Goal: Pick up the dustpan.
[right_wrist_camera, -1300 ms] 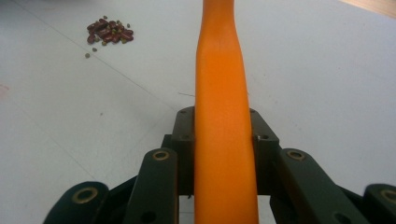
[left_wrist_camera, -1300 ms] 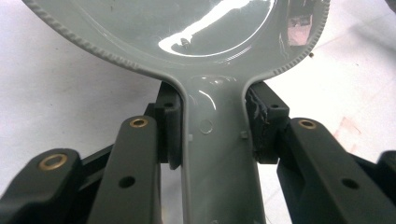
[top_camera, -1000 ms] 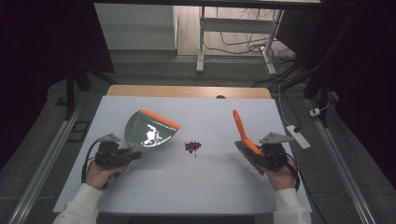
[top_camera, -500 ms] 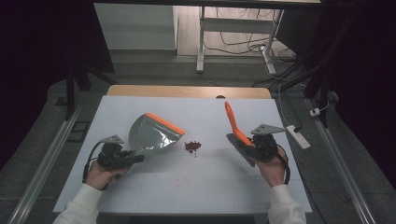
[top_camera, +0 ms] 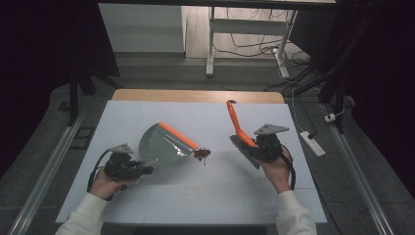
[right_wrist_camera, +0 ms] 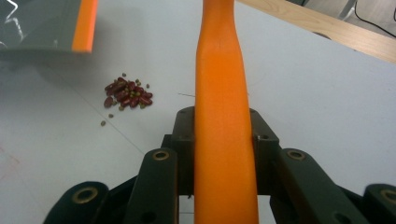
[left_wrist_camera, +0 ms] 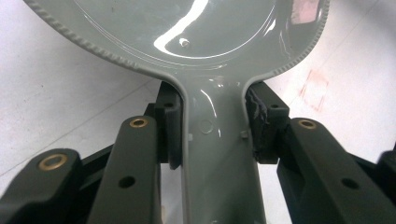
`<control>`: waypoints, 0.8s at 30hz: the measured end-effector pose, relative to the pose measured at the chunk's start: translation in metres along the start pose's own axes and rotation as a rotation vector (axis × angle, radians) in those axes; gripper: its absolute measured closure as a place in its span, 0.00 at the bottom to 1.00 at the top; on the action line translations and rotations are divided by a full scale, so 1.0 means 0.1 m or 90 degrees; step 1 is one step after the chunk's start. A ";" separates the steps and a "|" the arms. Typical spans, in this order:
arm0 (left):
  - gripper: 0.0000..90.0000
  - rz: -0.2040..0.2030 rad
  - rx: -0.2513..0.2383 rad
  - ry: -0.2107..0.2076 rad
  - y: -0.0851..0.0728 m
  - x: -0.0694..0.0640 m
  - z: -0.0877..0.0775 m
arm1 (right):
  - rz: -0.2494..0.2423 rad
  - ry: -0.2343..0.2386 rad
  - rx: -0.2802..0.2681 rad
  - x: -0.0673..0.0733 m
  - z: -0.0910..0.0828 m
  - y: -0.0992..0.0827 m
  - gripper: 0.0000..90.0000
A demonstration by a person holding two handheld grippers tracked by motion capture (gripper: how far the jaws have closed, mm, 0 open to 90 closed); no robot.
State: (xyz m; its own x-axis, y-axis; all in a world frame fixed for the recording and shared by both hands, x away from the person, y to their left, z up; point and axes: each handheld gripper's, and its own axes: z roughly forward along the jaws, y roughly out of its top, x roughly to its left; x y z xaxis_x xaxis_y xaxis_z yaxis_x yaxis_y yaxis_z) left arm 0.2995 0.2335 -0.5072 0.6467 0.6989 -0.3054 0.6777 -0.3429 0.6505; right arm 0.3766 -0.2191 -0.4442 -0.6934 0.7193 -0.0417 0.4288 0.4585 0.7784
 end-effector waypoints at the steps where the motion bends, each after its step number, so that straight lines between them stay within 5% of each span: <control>1: 0.69 0.004 0.003 -0.002 0.00 0.00 0.00 | -0.001 0.003 -0.002 0.01 0.04 0.03 0.78; 24: 0.69 0.078 0.066 -0.052 -0.02 -0.18 -0.03 | -0.038 0.028 0.005 0.14 0.43 0.28 0.78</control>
State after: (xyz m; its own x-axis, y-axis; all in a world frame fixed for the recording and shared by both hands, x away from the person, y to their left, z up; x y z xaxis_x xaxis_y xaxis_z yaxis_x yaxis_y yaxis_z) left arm 0.2852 0.2239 -0.5009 0.7499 0.5959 -0.2873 0.6223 -0.4878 0.6122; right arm 0.4038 -0.1738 -0.4499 -0.7423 0.6674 -0.0598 0.3904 0.5033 0.7709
